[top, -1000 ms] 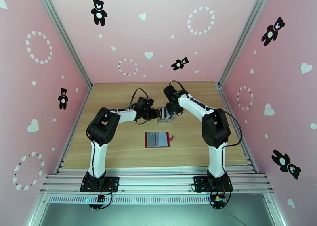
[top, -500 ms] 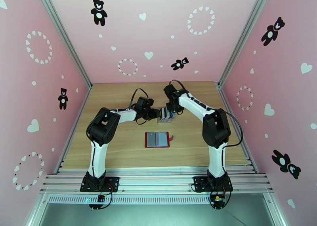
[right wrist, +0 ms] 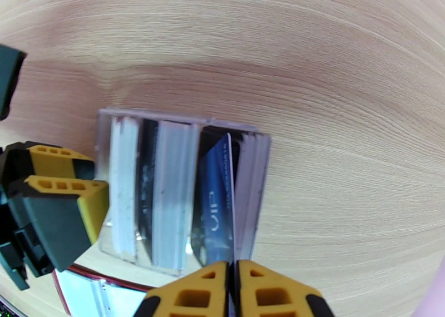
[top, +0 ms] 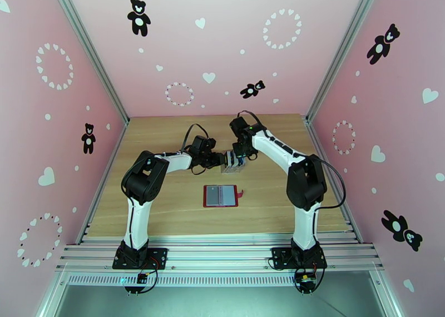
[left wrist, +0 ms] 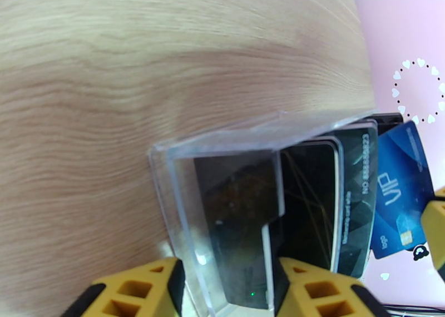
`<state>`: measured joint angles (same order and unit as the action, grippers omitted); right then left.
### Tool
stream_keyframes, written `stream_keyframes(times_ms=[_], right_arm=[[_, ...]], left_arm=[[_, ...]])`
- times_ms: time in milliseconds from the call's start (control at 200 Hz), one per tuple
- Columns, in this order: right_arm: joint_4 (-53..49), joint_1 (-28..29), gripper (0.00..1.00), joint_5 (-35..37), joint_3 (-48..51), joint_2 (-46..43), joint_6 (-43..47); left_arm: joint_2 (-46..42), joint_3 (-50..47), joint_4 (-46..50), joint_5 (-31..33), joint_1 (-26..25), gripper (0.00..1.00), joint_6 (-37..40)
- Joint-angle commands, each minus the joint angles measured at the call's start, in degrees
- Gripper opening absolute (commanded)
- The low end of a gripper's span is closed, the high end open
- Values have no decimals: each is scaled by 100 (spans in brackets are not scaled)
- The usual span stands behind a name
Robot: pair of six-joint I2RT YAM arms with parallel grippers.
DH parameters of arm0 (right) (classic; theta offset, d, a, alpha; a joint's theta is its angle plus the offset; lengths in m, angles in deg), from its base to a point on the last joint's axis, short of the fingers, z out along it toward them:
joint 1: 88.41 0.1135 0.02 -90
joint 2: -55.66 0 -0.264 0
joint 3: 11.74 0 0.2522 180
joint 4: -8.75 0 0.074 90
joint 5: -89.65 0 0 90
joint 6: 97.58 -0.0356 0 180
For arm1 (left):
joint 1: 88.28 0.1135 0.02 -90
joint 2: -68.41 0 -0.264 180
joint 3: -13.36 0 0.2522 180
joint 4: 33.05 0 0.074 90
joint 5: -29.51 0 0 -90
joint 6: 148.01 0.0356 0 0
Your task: Put the credit cards into the card holder
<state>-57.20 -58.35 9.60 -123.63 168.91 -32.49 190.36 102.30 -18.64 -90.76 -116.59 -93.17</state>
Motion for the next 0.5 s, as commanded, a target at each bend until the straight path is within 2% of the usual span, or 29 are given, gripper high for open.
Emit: stream_keyframes(times_ms=[0,496], right_arm=[[-210,56,11,-67,73,-369,-78],[-101,181,10,-388,919,-852,-194]], left_arm=[[253,6,287,-33,-55,49,62],[216,-21,295,-16,-58,50,79]])
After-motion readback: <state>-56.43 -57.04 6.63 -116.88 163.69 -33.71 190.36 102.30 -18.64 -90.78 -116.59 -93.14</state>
